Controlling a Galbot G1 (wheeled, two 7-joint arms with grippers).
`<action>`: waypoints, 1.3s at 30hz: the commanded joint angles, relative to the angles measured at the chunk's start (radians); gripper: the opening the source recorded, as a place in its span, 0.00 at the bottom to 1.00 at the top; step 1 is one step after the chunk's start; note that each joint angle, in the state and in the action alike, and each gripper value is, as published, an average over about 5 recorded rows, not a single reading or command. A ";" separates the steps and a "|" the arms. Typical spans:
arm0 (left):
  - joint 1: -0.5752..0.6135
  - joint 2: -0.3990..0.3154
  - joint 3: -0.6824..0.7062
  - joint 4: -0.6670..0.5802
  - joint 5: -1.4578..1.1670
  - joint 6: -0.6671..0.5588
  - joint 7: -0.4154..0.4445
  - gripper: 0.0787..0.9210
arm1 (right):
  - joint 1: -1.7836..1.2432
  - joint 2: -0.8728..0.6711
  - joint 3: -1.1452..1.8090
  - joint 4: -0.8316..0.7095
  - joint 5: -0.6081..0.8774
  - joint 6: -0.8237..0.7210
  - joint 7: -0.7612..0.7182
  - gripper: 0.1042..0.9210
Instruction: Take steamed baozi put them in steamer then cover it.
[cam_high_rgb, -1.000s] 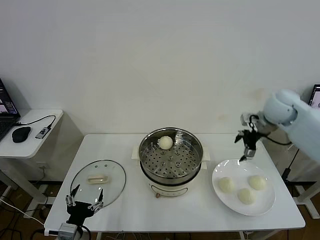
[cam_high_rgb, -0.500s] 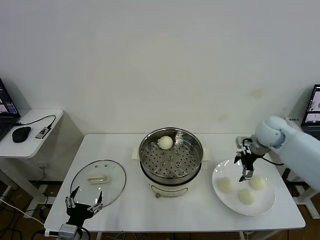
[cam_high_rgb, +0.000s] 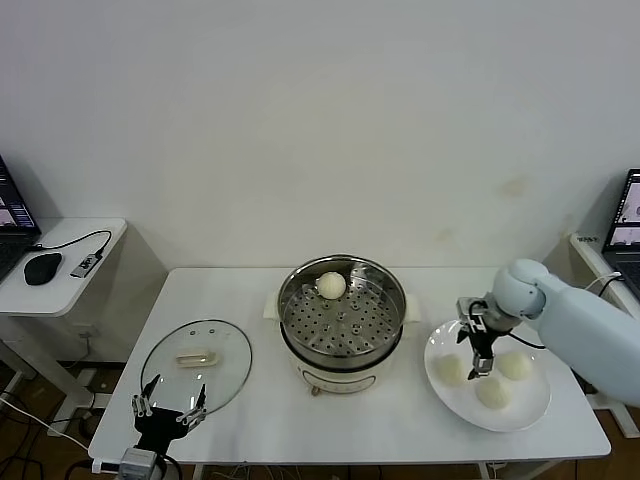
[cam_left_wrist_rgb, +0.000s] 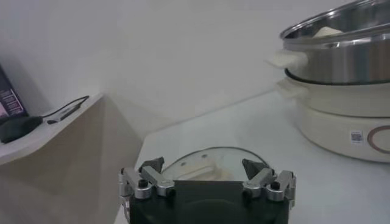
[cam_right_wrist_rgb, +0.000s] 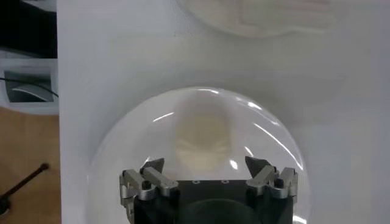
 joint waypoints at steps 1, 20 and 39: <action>0.001 0.001 0.000 0.007 0.002 0.000 0.001 0.88 | -0.036 0.035 0.013 -0.035 -0.026 0.017 0.040 0.88; -0.005 -0.005 0.005 0.021 0.006 0.001 0.002 0.88 | -0.051 0.047 0.000 -0.058 -0.023 0.023 0.057 0.88; -0.007 -0.008 0.010 0.026 0.007 0.000 0.000 0.88 | -0.048 0.034 0.026 -0.061 -0.003 0.020 0.077 0.53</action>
